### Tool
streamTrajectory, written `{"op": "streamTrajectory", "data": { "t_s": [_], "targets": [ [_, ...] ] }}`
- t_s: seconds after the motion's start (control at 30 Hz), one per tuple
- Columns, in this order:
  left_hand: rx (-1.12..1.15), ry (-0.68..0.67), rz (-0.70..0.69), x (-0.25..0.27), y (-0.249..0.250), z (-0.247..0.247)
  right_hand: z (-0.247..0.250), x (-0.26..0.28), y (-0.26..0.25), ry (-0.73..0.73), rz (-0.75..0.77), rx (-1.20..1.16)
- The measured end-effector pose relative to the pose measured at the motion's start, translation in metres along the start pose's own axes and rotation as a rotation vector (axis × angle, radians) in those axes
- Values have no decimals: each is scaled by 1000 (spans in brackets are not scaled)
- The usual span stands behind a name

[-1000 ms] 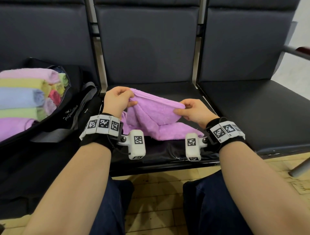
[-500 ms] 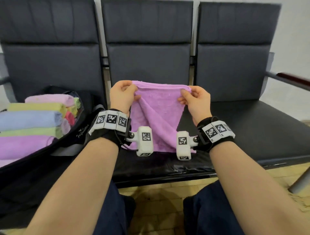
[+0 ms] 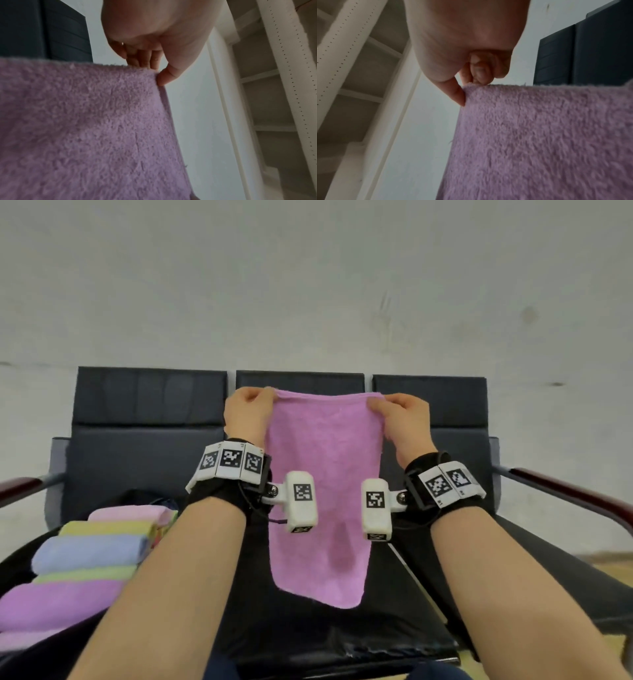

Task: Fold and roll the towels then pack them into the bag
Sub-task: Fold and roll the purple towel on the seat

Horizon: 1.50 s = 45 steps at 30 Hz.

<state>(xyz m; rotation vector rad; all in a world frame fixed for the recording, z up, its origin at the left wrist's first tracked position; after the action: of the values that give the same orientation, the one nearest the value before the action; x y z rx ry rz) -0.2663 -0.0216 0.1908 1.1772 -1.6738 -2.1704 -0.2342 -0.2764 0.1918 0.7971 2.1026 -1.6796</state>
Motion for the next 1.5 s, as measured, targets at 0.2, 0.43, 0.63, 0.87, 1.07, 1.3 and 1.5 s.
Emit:
{"op": "streamTrajectory", "data": {
  "t_s": [0.2, 0.43, 0.63, 0.87, 1.07, 1.3, 1.5],
  "targets": [
    [19, -74, 54, 3, 25, 14, 5, 9, -29, -70, -13, 69],
    [-94, -186, 156, -16, -8, -7, 5, -10, 6, -102, -136, 139],
    [-181, -240, 189, -44, -97, -62, -6, -31, 106, -162, -320, 245],
    [-51, -119, -97, -58, -130, -88, -2, -42, 168, -119, -72, 232],
    [-259, -338, 48, -10, -255, -105, 27, 14, 287, -248, -283, 424],
    [-785, -876, 352, 72, -369, -102, 60, 106, 371, -683, -755, 720],
    [-965, -1075, 319, 80, -369, -90, 62, 118, 357, -835, -872, 693]
  ]
}}
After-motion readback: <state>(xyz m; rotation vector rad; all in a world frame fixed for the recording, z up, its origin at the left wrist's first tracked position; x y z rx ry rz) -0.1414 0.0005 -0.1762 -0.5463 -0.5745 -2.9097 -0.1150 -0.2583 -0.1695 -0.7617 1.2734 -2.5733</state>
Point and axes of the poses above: each hand's wrist, its own x-axis away from the middle knuckle, its own z-axis out of the back of the hand, y = z × x, the point moved 6 cm from there along -x, towards the middle knuckle, and after that the axes turned 14 degrees about -x, right-handed, at the moved point
